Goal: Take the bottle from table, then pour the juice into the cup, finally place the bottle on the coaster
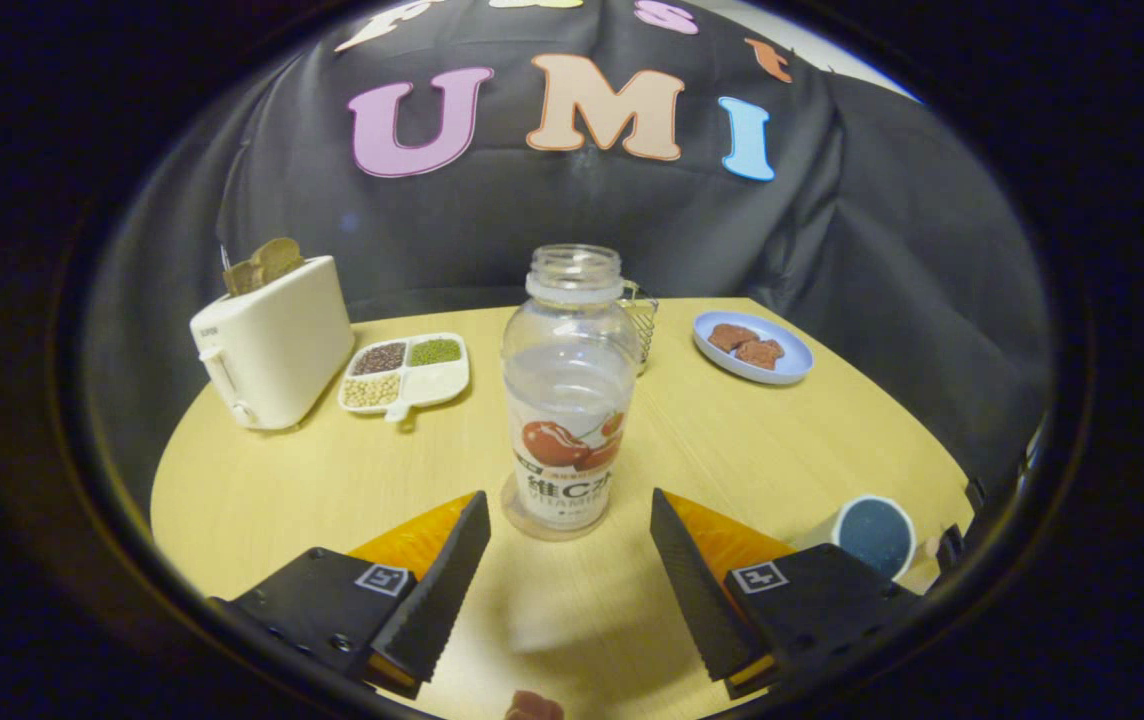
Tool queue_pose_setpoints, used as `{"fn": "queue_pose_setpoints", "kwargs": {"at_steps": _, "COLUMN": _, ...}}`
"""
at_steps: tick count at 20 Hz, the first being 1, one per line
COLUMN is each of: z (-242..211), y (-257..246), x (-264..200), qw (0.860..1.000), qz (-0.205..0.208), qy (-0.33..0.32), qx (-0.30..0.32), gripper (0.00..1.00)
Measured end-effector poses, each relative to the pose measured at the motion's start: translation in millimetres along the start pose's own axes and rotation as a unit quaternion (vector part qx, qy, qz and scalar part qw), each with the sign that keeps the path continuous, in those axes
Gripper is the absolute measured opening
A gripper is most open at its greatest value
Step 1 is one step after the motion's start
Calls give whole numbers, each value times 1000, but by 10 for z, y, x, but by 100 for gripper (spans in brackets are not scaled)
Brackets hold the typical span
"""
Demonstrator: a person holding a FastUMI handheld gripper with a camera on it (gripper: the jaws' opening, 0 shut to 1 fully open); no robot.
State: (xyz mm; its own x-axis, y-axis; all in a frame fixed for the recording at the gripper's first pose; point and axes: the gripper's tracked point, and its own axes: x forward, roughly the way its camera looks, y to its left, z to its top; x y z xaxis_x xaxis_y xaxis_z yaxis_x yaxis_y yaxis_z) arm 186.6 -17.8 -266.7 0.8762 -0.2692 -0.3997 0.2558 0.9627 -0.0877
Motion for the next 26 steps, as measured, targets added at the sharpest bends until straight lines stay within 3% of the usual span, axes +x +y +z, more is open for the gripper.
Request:
{"fn": "queue_pose_setpoints", "kwargs": {"at_steps": 5, "z": 421, "y": -49, "x": -604, "qw": 999, "qz": 35, "qy": -8, "qx": -15, "gripper": 100}}
{"fn": "queue_pose_setpoints", "kwargs": {"at_steps": 14, "z": 1764, "y": 57, "x": -1372, "qw": 985, "qz": 101, "qy": -131, "qx": -54, "gripper": 100}}
{"fn": "queue_pose_setpoints", "kwargs": {"at_steps": 26, "z": 2178, "y": 71, "x": -2064, "qw": 973, "qz": 152, "qy": -172, "qx": -22, "gripper": 100}}
